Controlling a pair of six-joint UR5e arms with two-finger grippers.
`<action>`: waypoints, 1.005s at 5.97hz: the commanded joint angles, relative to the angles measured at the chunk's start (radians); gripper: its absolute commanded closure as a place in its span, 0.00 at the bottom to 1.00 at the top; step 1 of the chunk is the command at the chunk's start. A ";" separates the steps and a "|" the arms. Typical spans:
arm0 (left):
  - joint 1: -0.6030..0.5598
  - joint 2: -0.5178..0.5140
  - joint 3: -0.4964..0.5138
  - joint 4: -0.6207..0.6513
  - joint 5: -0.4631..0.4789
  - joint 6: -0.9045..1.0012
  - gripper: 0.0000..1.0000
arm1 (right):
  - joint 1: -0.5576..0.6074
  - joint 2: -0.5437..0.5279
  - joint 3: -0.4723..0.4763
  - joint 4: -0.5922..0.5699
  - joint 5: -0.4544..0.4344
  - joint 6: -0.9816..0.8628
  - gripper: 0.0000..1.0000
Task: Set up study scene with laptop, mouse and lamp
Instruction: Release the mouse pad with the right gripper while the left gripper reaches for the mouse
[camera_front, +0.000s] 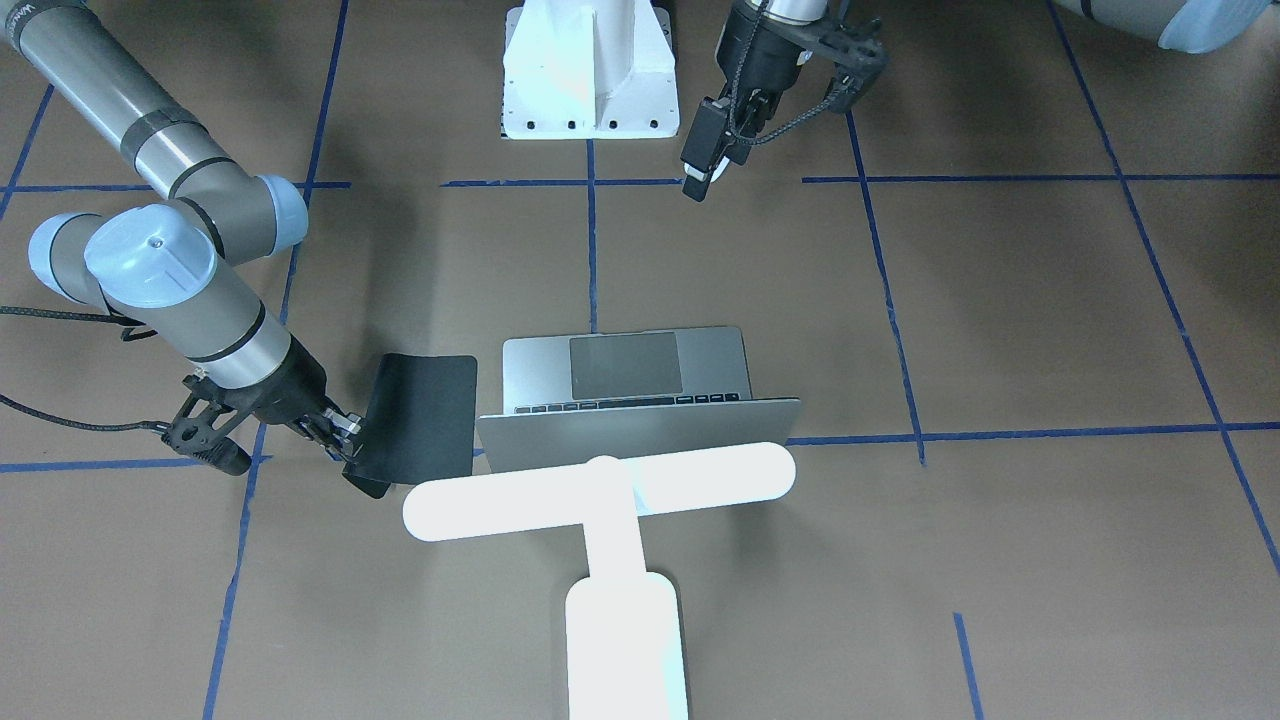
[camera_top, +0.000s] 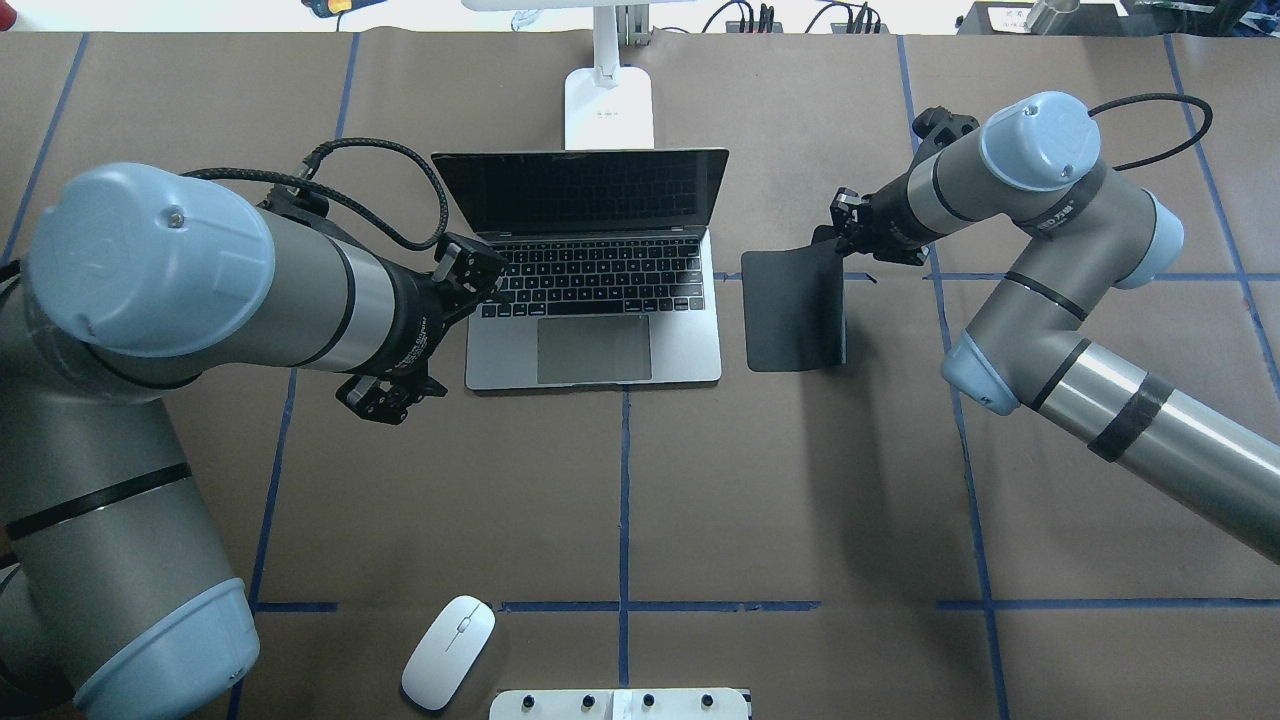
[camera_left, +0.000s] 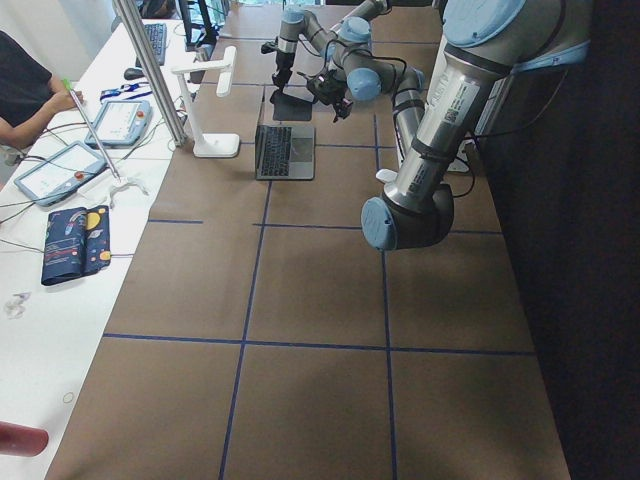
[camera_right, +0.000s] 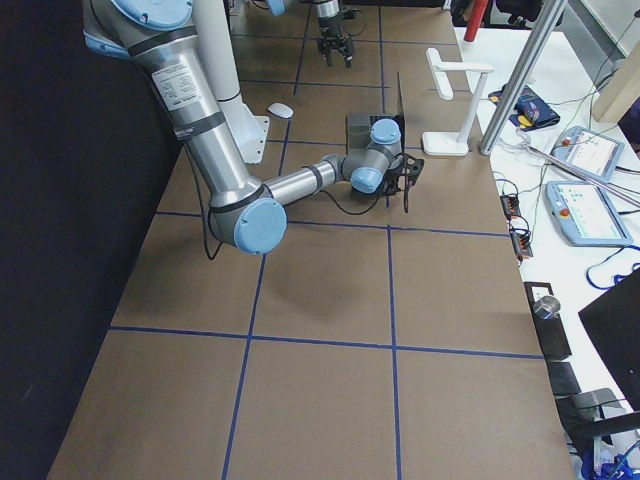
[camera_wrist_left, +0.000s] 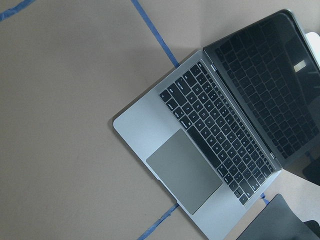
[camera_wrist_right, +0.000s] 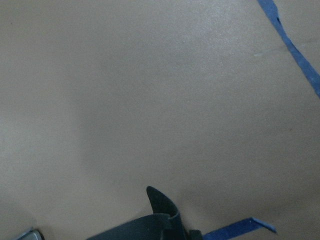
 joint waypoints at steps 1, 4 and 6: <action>0.044 0.022 -0.004 0.010 0.008 0.000 0.00 | 0.006 -0.001 0.004 -0.002 -0.003 -0.004 0.25; 0.292 0.080 -0.050 0.097 0.172 0.176 0.00 | 0.070 -0.054 0.123 -0.005 0.036 -0.007 0.00; 0.359 0.192 -0.088 0.098 0.172 0.514 0.00 | 0.116 -0.111 0.200 -0.006 0.079 -0.013 0.00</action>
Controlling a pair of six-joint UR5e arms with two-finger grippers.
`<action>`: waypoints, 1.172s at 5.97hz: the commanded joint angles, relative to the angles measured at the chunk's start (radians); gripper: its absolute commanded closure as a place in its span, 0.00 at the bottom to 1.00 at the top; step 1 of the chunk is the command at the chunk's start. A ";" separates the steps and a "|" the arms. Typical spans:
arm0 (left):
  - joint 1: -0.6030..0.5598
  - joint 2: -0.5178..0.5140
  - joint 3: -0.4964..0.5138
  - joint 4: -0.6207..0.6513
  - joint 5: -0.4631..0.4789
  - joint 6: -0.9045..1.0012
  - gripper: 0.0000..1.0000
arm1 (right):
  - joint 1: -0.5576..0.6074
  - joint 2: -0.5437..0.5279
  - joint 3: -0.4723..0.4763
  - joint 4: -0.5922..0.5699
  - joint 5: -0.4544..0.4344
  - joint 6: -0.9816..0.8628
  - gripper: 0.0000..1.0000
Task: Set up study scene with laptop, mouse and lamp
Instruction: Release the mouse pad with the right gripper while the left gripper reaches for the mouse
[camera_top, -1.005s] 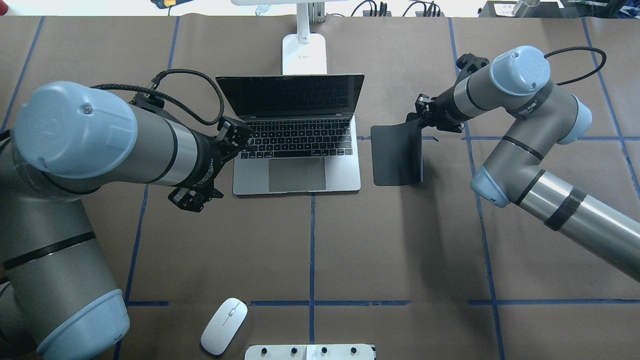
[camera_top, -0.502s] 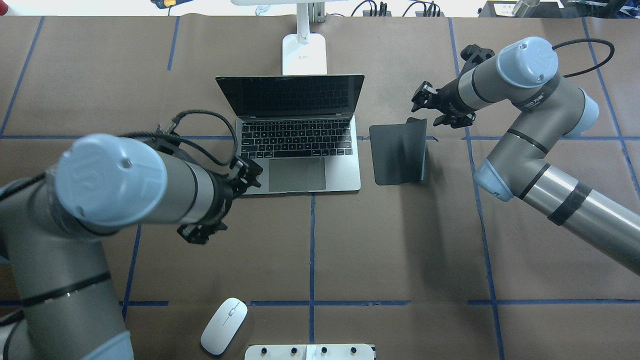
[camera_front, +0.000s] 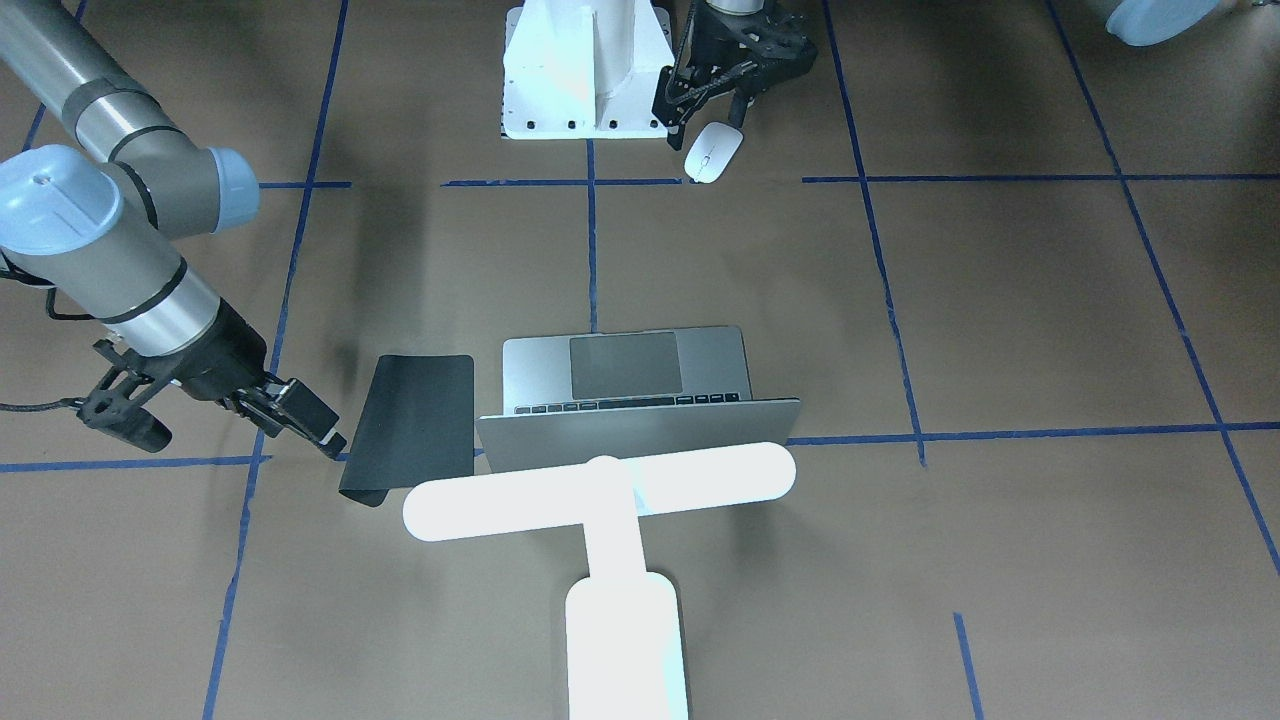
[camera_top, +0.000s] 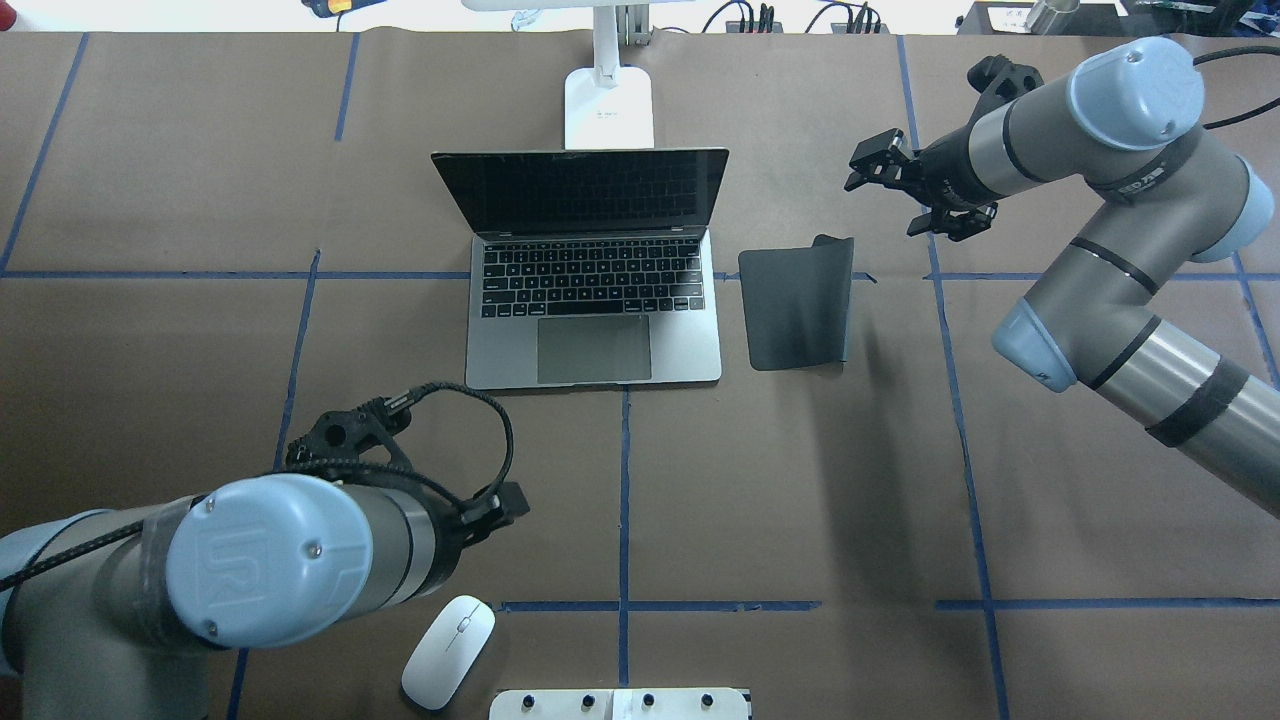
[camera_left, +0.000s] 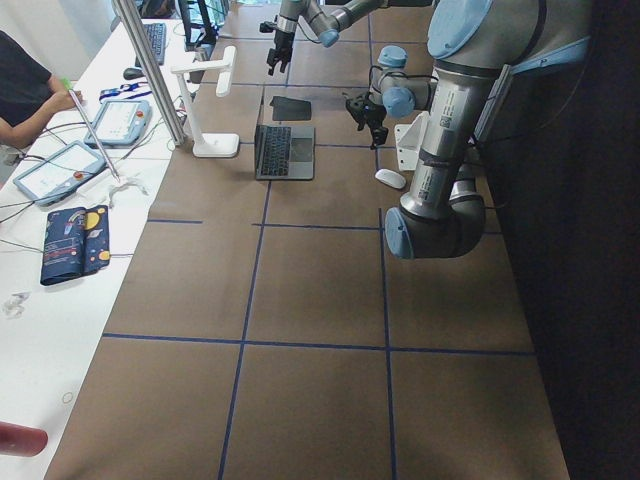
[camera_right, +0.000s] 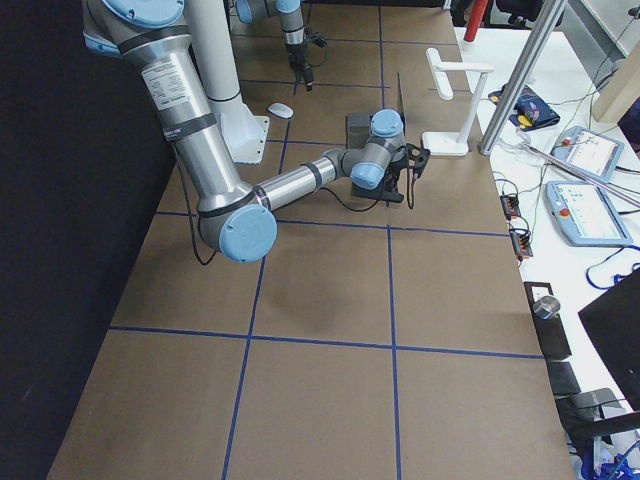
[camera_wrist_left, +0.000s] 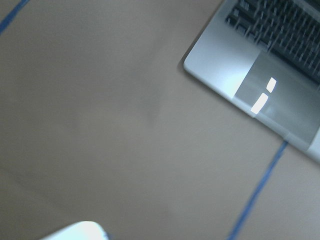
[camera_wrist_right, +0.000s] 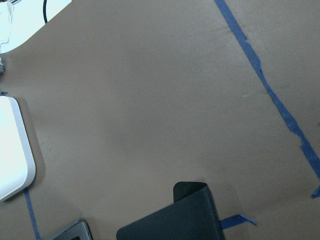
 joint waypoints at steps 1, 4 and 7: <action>0.055 0.078 -0.012 -0.003 0.012 0.284 0.00 | 0.049 -0.030 0.042 -0.001 0.057 -0.034 0.00; 0.109 0.088 -0.012 -0.050 0.047 0.549 0.00 | 0.073 -0.047 0.051 -0.001 0.071 -0.068 0.00; 0.133 0.086 0.031 -0.060 0.051 0.739 0.14 | 0.079 -0.090 0.114 -0.001 0.074 -0.068 0.00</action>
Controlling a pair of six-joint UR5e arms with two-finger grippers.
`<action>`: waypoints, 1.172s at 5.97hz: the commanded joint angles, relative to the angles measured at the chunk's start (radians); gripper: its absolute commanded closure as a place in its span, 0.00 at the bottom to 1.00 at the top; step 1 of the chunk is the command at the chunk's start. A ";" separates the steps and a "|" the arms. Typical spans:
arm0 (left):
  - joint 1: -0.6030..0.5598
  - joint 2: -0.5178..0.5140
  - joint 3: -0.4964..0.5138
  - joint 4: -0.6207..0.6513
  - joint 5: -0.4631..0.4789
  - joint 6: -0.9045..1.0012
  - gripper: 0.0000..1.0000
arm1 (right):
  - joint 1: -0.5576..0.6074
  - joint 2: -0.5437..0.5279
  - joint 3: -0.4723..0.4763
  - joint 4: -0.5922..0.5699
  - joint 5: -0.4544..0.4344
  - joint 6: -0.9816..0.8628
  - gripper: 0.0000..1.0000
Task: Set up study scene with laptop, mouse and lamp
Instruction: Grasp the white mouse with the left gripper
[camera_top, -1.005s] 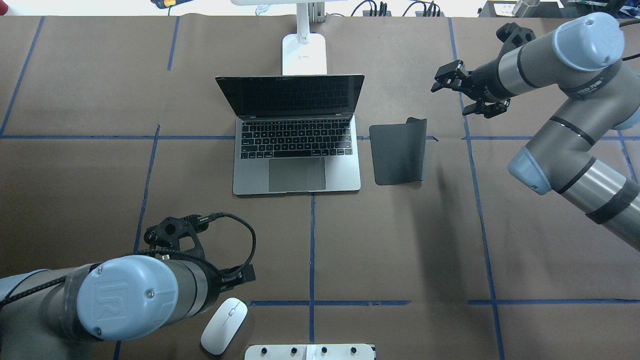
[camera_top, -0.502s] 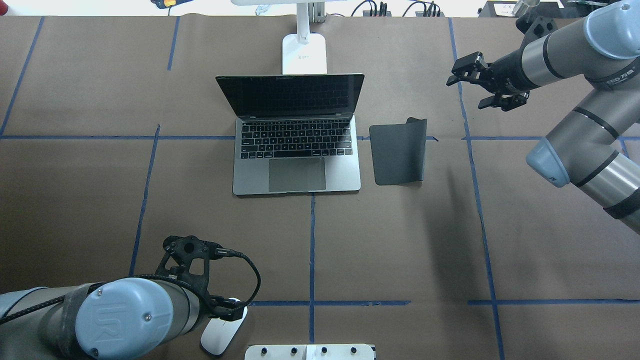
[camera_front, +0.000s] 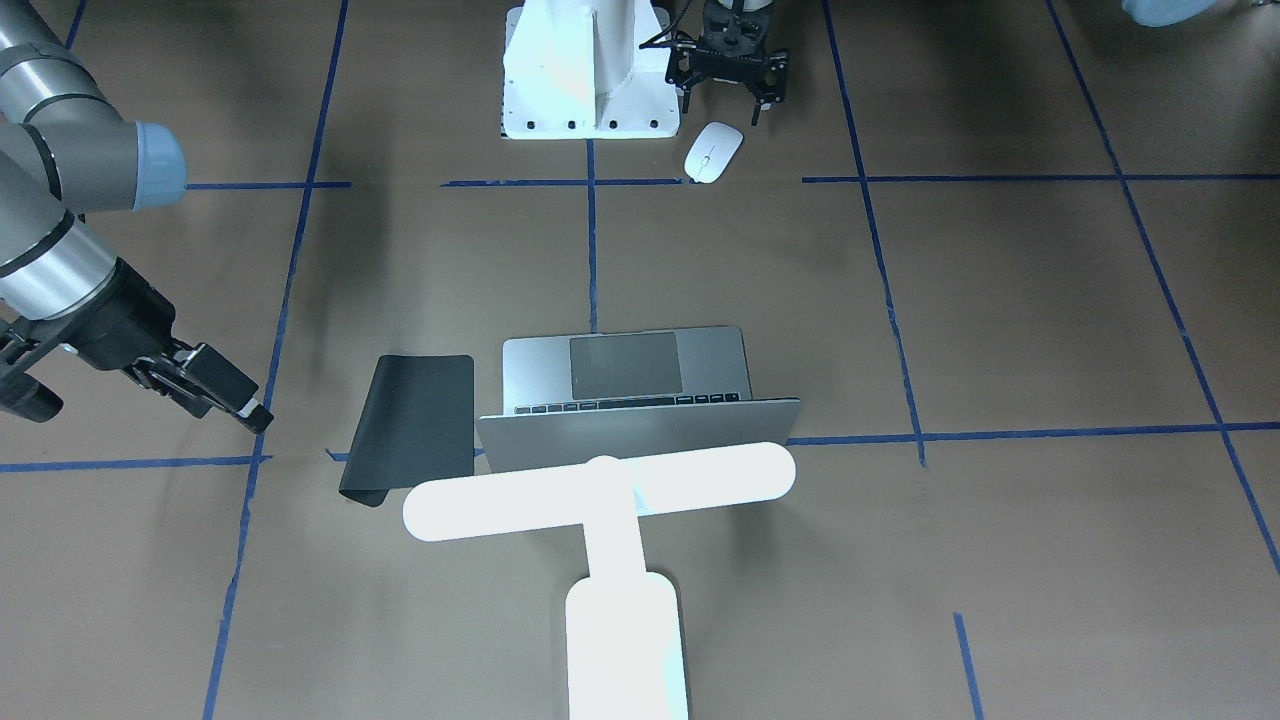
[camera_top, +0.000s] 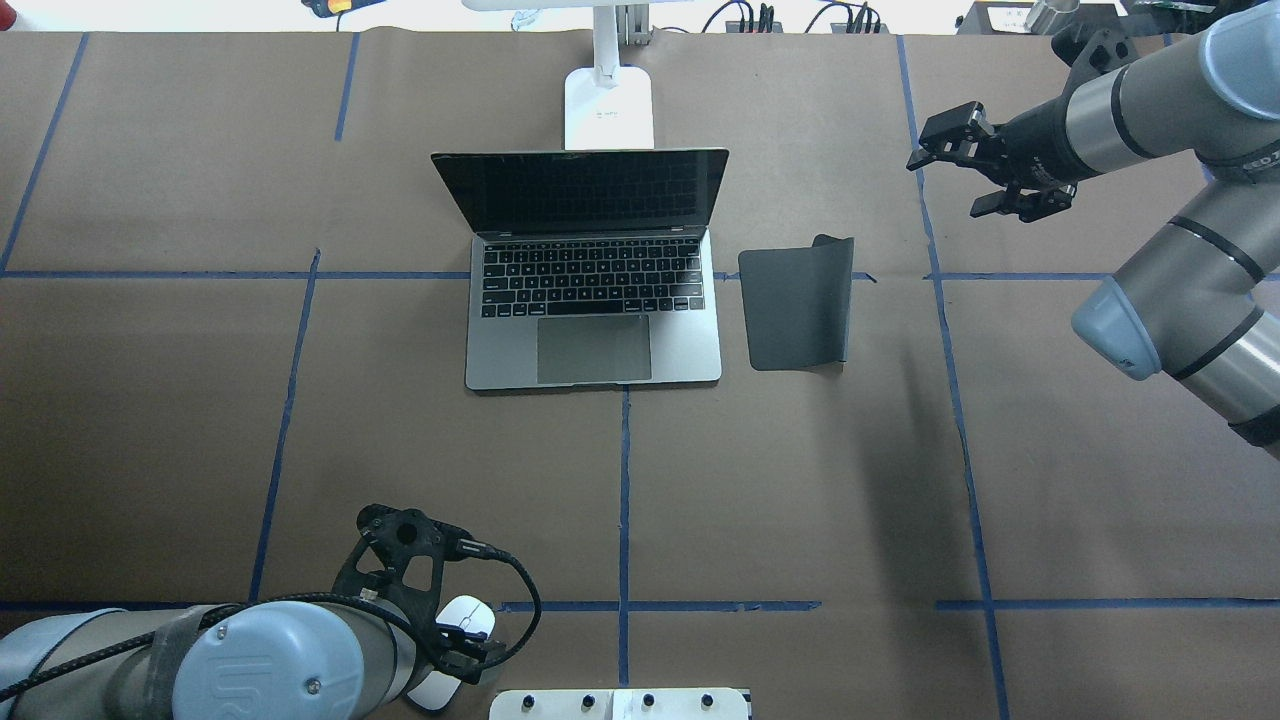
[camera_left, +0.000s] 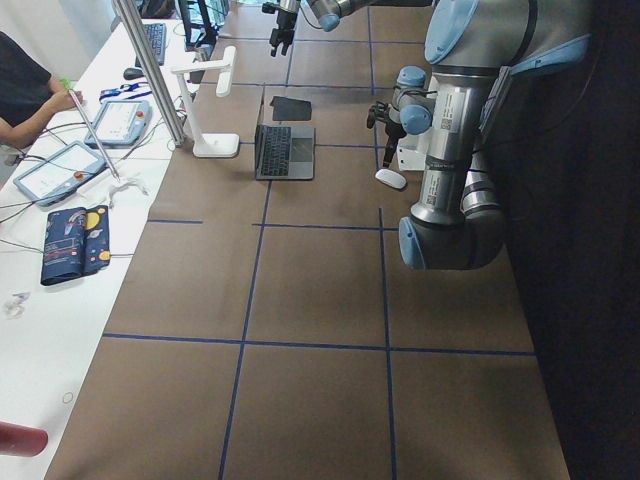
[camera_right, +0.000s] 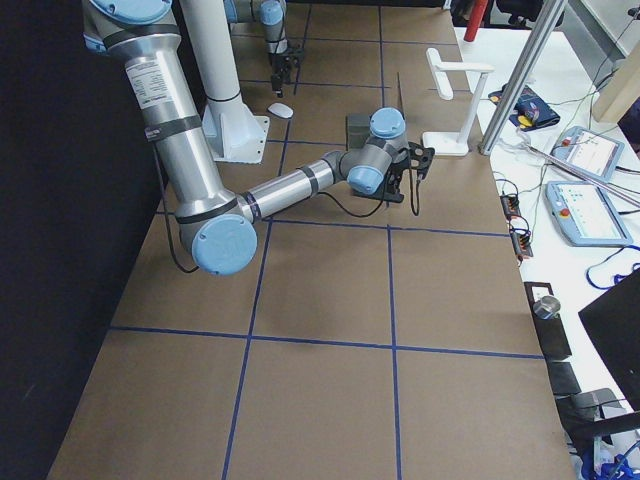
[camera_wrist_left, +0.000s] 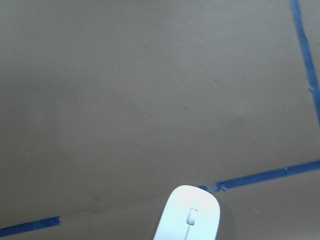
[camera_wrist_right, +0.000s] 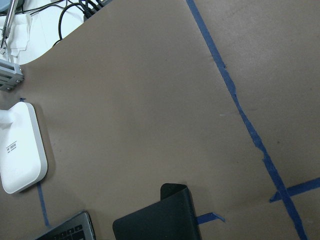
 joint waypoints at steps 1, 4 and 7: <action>0.006 0.000 0.039 0.000 -0.004 0.221 0.00 | 0.004 -0.014 0.024 0.000 0.003 0.000 0.00; 0.013 0.000 0.181 -0.161 -0.061 0.233 0.00 | -0.001 -0.040 0.054 0.000 0.005 0.000 0.00; 0.006 0.007 0.199 -0.207 -0.133 0.233 0.00 | -0.002 -0.041 0.054 0.000 0.003 0.000 0.00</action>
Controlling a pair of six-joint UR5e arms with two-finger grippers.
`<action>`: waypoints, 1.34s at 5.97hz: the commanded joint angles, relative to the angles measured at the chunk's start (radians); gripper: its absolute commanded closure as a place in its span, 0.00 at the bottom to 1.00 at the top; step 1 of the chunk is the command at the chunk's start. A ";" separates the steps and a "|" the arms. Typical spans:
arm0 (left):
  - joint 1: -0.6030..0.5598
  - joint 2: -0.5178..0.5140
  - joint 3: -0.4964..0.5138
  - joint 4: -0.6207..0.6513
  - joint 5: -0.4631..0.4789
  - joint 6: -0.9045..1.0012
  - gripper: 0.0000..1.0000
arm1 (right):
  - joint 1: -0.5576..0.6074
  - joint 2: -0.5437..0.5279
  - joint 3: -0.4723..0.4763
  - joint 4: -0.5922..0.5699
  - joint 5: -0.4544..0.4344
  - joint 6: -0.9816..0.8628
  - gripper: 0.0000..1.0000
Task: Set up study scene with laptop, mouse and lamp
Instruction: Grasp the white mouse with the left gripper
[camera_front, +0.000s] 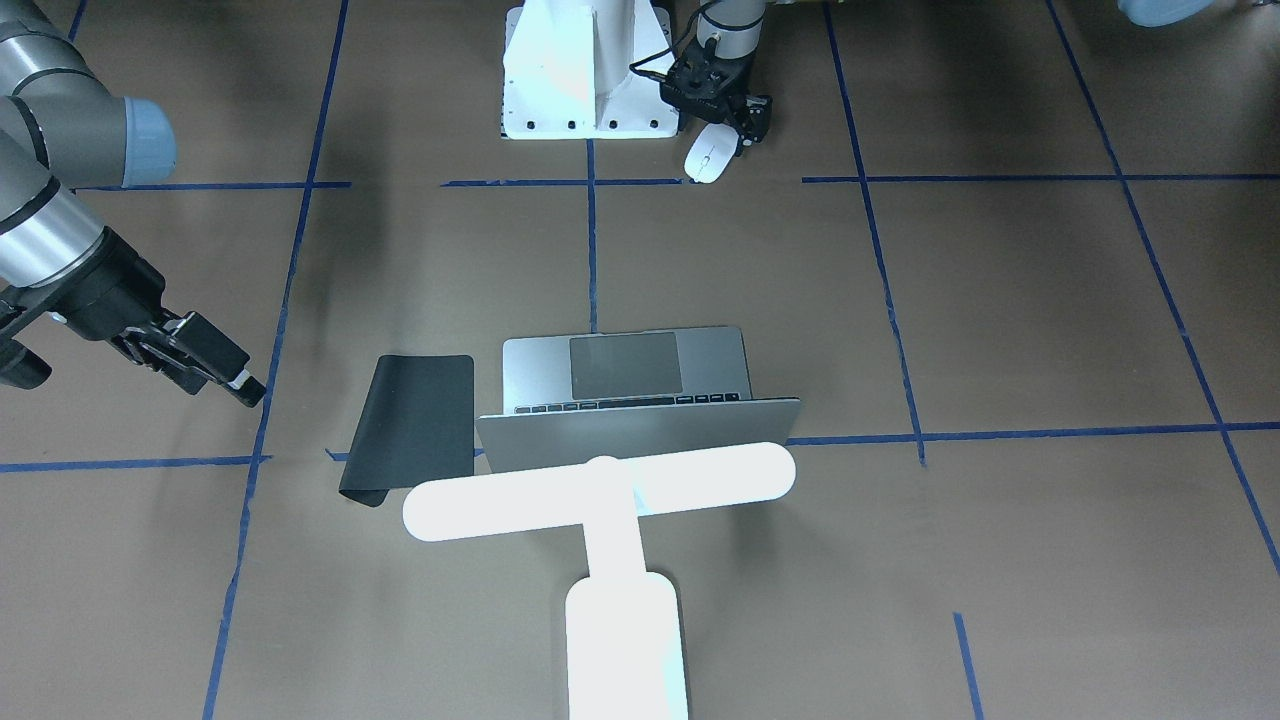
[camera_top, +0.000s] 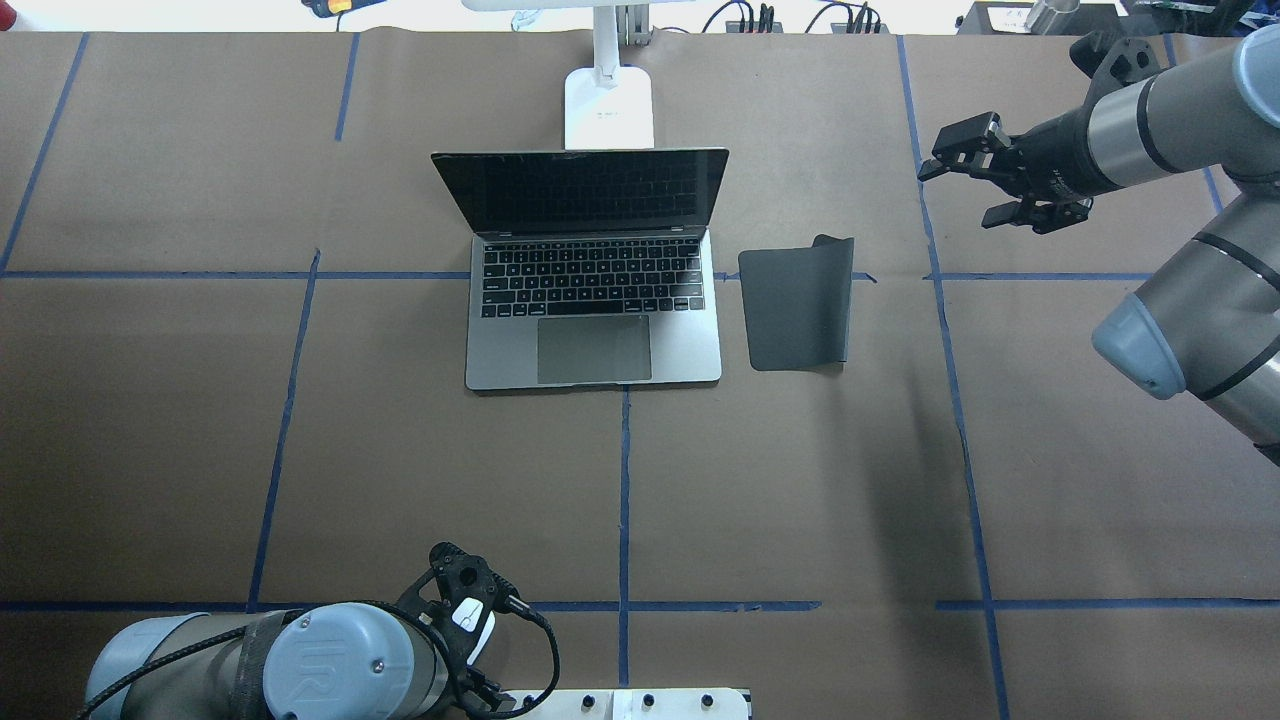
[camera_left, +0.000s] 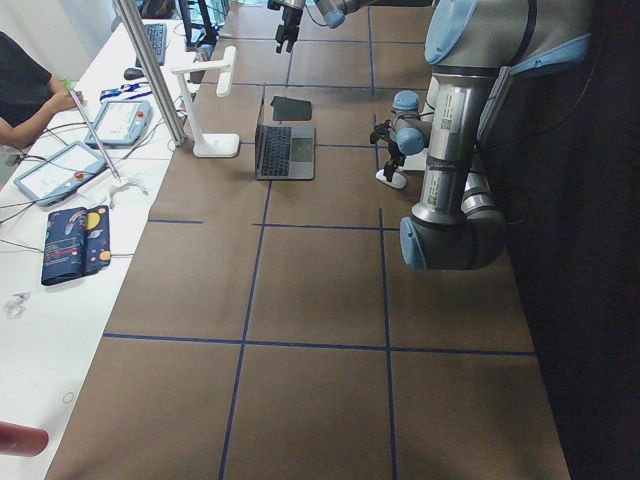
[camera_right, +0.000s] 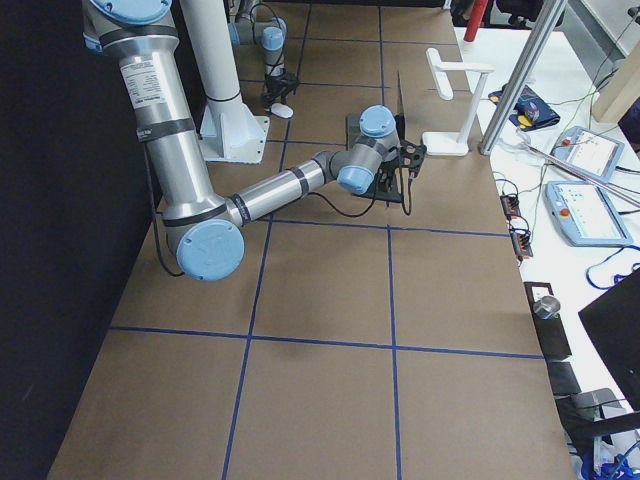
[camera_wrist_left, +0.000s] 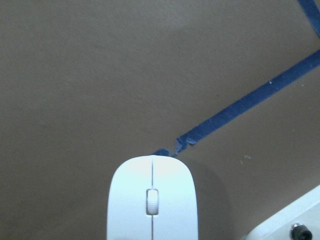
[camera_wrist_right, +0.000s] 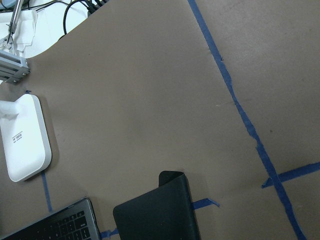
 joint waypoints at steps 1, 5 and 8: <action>-0.014 0.007 -0.009 0.002 -0.006 0.002 0.00 | 0.000 -0.001 0.000 0.000 -0.001 0.000 0.00; -0.019 0.075 -0.066 0.000 -0.002 -0.005 0.00 | -0.002 -0.007 0.006 -0.002 -0.001 0.000 0.00; -0.016 0.065 -0.034 -0.008 -0.003 -0.003 0.00 | -0.002 -0.014 0.014 -0.002 -0.001 0.000 0.00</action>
